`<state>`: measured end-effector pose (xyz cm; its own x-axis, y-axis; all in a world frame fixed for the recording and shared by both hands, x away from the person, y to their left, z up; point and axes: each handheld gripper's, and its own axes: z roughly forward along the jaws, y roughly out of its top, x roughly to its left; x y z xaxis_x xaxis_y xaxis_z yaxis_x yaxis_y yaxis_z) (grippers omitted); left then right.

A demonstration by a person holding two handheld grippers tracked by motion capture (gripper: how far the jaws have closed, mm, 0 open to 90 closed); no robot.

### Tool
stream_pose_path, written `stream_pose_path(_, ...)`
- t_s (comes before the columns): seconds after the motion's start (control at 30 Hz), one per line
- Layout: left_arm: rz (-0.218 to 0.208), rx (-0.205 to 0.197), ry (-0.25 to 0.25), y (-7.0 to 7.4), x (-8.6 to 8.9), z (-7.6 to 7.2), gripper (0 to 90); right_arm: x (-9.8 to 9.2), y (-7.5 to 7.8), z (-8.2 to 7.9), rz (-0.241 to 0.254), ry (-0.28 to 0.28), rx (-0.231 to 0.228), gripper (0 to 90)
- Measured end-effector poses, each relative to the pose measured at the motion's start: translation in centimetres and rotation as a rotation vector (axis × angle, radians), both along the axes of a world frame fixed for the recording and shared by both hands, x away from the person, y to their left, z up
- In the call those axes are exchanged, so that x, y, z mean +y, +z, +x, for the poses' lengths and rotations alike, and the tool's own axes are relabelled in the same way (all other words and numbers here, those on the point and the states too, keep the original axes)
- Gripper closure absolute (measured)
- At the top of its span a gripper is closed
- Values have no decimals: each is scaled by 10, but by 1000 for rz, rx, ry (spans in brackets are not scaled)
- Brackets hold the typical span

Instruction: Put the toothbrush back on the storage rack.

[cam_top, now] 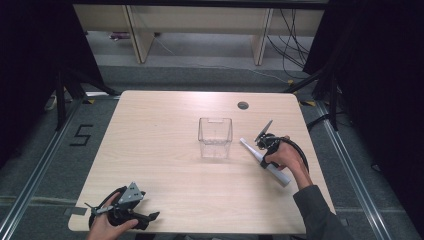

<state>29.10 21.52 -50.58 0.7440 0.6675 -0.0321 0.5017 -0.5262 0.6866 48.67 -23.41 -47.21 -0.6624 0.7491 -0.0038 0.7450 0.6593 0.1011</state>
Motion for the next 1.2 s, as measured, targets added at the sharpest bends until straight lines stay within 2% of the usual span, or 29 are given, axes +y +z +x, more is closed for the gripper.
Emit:
stream_pose_path(0.07,0,1,0,0,0,0,151,3,2,0,-15,-33,29,659)
stream_pose_path(0.1,0,1,0,0,0,0,151,2,1,1,-19,-11,27,660)
stream_pose_path(0.17,1,0,-2,0,0,0,151,4,2,2,-20,-39,46,660)
stream_pose_path(0.23,1,1,0,0,0,0,151,4,2,3,-29,-33,64,661)
stream_pose_path(0.3,1,0,-1,0,0,0,151,3,1,5,-43,-7,45,662)
stream_pose_path(0.37,1,0,-2,0,0,0,151,3,1,4,-41,-27,68,662)
stream_pose_path(0.5,0,1,-1,0,0,0,151,3,2,5,-59,-22,83,664)
stream_pose_path(0.57,0,1,-1,0,0,0,151,3,1,7,-62,2,71,664)
stream_pose_path(0.6,1,1,-2,0,0,0,151,4,2,7,-68,-12,88,664)
stream_pose_path(0.63,0,1,-3,0,0,0,151,3,1,7,-66,-1,85,664)
stream_pose_path(0.67,0,0,-3,0,0,0,151,0,-1,10,-74,43,73,664)
stream_pose_path(0.83,3,-1,-6,0,0,0,151,1,-2,12,-78,32,78,663)
stream_pose_path(0.9,2,-1,-4,0,0,0,151,1,-1,14,-78,48,89,662)
stream_pose_path(0.93,1,0,-5,0,0,0,151,1,-2,14,-101,54,75,663)
stream_pose_path(1.0,6,-1,-8,0,1,0,151,1,-2,15,-90,76,80,664)
stream_pose_path(1.1,6,-2,-8,0,1,0,151,1,-2,16,-89,68,81,665)
stream_pose_path(1.17,6,-2,-9,0,1,0,151,1,-1,14,-87,34,86,666)
stream_pose_path(1.2,5,0,-5,0,1,0,151,0,-1,15,-81,41,93,666)
